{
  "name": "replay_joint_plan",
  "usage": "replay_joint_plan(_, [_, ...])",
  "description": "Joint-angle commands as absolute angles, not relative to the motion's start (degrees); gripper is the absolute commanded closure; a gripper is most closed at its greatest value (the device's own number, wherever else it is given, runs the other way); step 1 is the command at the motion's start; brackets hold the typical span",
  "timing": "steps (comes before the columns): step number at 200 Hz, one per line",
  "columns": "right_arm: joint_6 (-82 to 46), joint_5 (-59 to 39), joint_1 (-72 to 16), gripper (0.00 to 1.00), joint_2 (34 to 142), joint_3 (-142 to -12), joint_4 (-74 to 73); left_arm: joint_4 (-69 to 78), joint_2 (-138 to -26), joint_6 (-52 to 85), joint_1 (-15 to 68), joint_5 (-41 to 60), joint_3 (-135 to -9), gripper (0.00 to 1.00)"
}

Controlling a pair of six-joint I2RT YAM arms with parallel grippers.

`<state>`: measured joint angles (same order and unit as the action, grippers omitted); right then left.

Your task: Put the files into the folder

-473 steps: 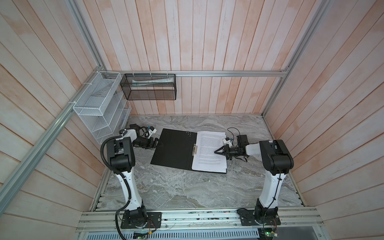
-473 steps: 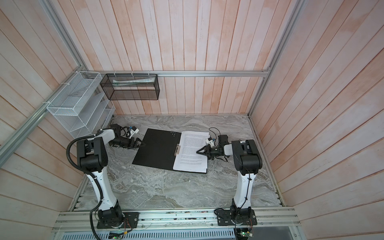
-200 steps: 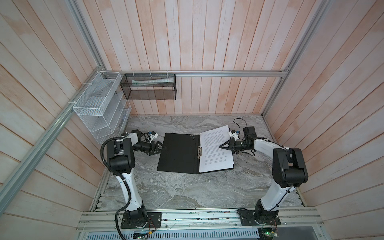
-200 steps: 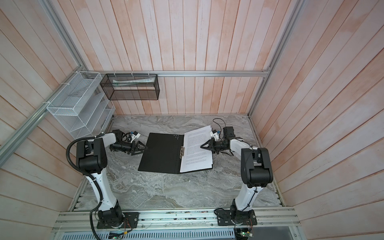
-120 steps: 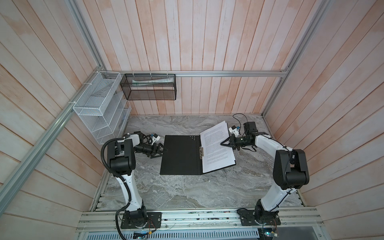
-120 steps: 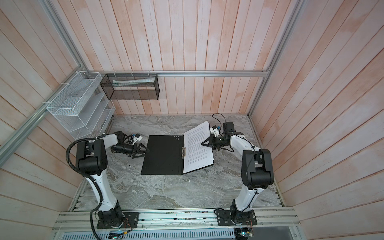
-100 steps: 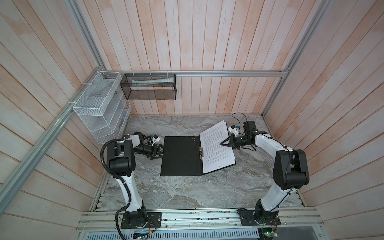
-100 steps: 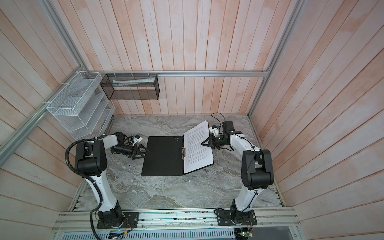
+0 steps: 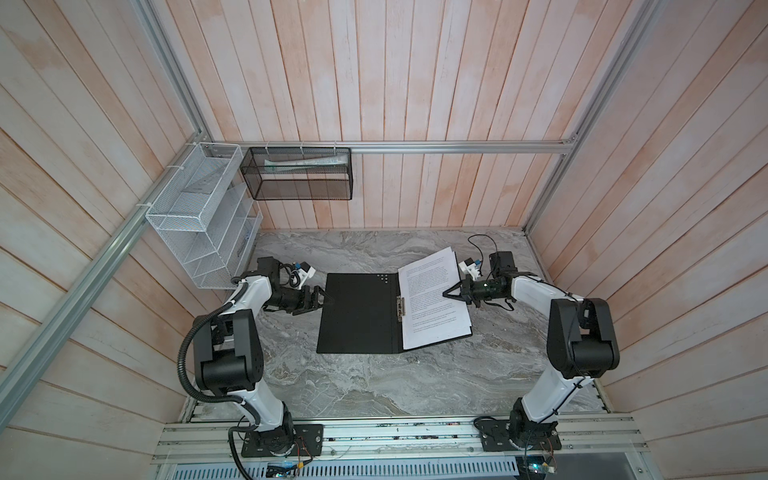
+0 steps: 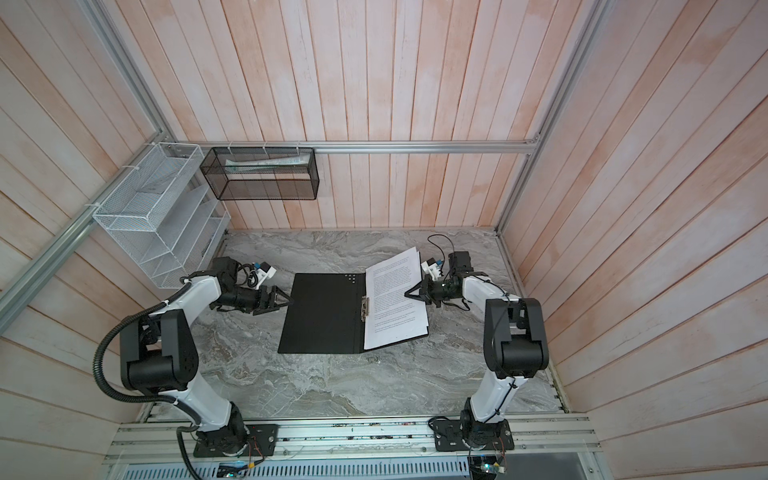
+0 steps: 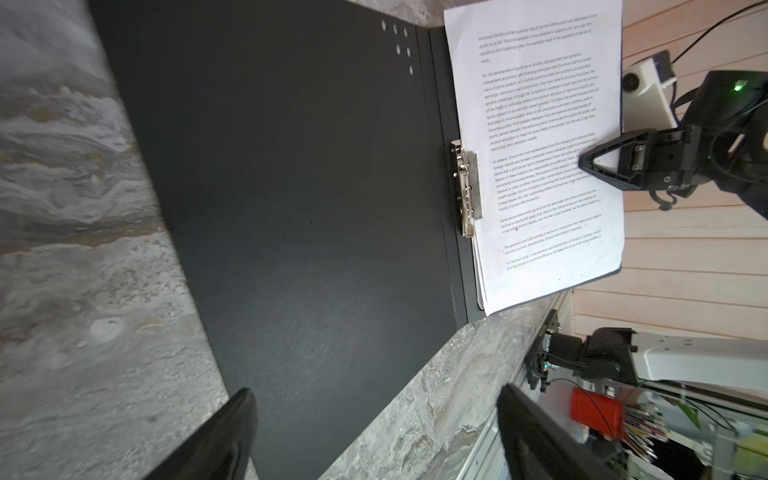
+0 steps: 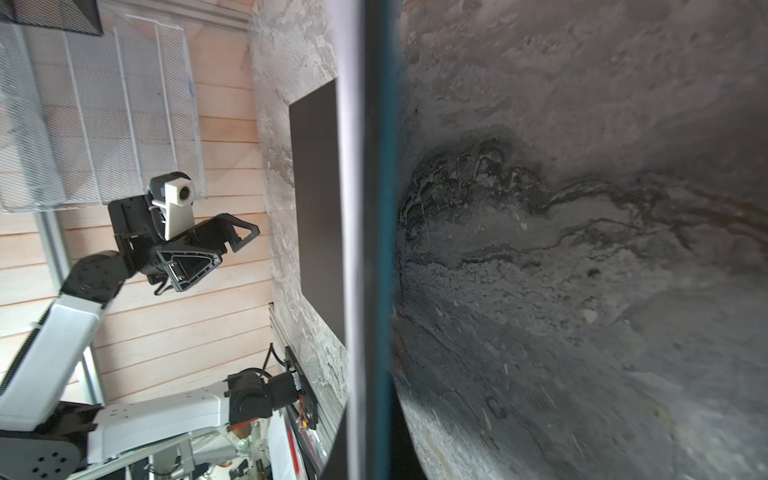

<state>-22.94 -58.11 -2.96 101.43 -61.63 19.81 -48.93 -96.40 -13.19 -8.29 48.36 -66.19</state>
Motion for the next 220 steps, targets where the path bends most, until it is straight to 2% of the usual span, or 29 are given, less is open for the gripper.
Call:
replay_joint_plan(1, [-26.7,-67.3,-1.0,1.0,102.6,-60.2,11.4,-46.2,-94.7,-9.6,-8.5,42.1,-64.2,0.07])
replay_joint_plan(27, [-23.4,-66.4,-1.6,1.0,102.1,-64.6,17.9,-46.5,-96.2,-9.0,-8.7,43.0,-64.0,0.06])
replay_joint_plan(75, [-15.6,-52.5,-6.3,1.0,99.8,-74.8,35.4,-47.5,-103.7,-8.6,-8.7,43.5,-67.3,0.06])
replay_joint_plan(123, [-16.8,-39.7,-11.4,1.0,97.3,-80.1,41.3,-47.1,-106.3,-8.4,-8.7,43.3,-68.0,0.06])
replay_joint_plan(190, [-19.5,-31.3,-17.9,0.98,100.5,-91.4,49.5,-44.7,-106.7,-8.4,-8.7,44.2,-67.3,0.06])
replay_joint_plan(220, [-21.1,-25.4,-21.3,0.95,103.3,-98.2,54.7,-42.7,-106.6,-6.3,-8.7,41.2,-66.3,0.06])
